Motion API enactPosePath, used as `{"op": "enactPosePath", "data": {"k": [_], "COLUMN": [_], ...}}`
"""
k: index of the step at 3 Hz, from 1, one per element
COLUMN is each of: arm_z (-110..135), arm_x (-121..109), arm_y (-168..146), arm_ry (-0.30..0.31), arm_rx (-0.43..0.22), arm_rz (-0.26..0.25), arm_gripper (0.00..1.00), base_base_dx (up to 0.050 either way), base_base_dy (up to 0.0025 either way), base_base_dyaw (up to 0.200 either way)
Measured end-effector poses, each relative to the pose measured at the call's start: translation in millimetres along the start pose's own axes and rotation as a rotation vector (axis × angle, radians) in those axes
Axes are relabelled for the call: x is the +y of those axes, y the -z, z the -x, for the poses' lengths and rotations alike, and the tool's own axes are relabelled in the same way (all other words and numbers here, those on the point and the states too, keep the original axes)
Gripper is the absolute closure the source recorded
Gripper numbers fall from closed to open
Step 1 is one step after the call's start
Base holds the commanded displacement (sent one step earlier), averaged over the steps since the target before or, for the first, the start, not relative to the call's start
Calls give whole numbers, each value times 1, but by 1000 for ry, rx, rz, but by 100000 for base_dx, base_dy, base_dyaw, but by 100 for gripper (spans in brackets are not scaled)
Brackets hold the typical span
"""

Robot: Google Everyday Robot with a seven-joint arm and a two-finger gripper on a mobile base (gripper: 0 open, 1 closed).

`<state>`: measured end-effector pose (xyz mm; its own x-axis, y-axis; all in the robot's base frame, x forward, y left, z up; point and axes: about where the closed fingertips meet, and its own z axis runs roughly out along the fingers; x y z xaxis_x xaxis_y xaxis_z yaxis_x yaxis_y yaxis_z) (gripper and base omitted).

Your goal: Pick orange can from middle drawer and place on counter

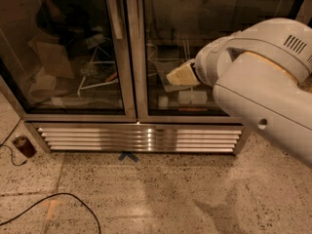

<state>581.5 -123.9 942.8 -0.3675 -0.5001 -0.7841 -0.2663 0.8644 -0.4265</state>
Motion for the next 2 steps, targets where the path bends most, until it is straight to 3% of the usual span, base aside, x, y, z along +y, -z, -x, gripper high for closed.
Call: {"op": "enactPosePath", "data": {"k": [1, 2], "arm_z": [0, 21], "arm_x": [8, 6], "arm_y": [1, 6], "arm_ry": [-8, -52], "arm_rx": [-55, -174], "arm_rz": [-5, 7], "arm_gripper": [0, 0], "base_base_dx": [0, 0], "base_base_dy": [0, 0], "base_base_dyaw": [0, 0]}}
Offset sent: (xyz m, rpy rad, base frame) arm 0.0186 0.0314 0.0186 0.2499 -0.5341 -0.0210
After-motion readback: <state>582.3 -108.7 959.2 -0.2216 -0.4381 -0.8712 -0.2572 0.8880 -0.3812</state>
